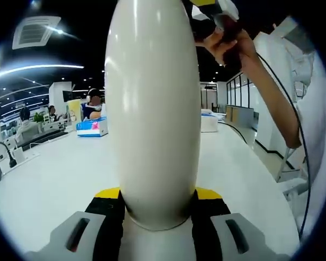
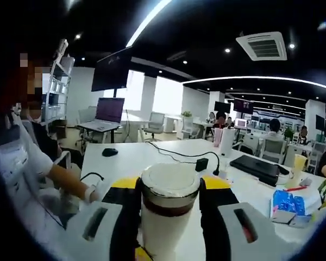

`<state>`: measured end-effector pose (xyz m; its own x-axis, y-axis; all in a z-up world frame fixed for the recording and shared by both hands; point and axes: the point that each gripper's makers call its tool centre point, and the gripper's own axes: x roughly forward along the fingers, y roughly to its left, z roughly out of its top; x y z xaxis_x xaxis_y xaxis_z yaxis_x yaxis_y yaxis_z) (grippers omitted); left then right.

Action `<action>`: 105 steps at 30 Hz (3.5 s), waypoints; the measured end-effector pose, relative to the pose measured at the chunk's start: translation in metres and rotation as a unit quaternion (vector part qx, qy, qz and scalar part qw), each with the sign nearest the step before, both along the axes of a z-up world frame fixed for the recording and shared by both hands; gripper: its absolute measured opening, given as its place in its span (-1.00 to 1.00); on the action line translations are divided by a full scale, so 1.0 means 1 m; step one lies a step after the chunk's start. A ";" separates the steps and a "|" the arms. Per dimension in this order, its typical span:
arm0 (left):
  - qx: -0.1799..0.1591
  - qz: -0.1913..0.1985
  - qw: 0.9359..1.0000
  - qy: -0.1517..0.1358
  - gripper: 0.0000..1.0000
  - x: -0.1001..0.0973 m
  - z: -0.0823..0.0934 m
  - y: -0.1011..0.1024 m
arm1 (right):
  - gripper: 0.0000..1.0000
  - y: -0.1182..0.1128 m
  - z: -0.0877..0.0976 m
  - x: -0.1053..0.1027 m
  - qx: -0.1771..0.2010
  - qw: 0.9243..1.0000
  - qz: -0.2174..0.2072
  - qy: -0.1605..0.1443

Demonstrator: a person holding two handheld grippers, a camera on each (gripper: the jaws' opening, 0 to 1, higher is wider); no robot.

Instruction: Grasp the water cup twist off the cup lid place the cup lid on the table

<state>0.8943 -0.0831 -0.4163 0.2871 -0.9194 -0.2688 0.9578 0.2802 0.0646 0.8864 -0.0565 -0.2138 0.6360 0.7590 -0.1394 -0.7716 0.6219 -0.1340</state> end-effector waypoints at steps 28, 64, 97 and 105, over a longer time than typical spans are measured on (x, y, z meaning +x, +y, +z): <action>0.000 0.000 1.000 0.000 -0.01 0.002 0.001 0.002 | -0.11 0.003 0.000 0.001 -0.005 0.998 0.055 0.020; -0.001 0.000 1.000 0.002 -0.01 0.001 0.001 0.001 | -0.11 -0.002 0.001 0.002 0.002 0.989 0.144 0.034; -0.001 0.000 1.000 0.001 -0.01 0.002 0.001 0.001 | 0.11 0.002 -0.003 -0.002 -0.017 0.992 0.121 0.016; -0.001 0.000 1.000 0.001 -0.01 0.002 0.001 0.002 | 0.37 -0.017 0.005 0.008 0.004 1.000 -0.011 0.017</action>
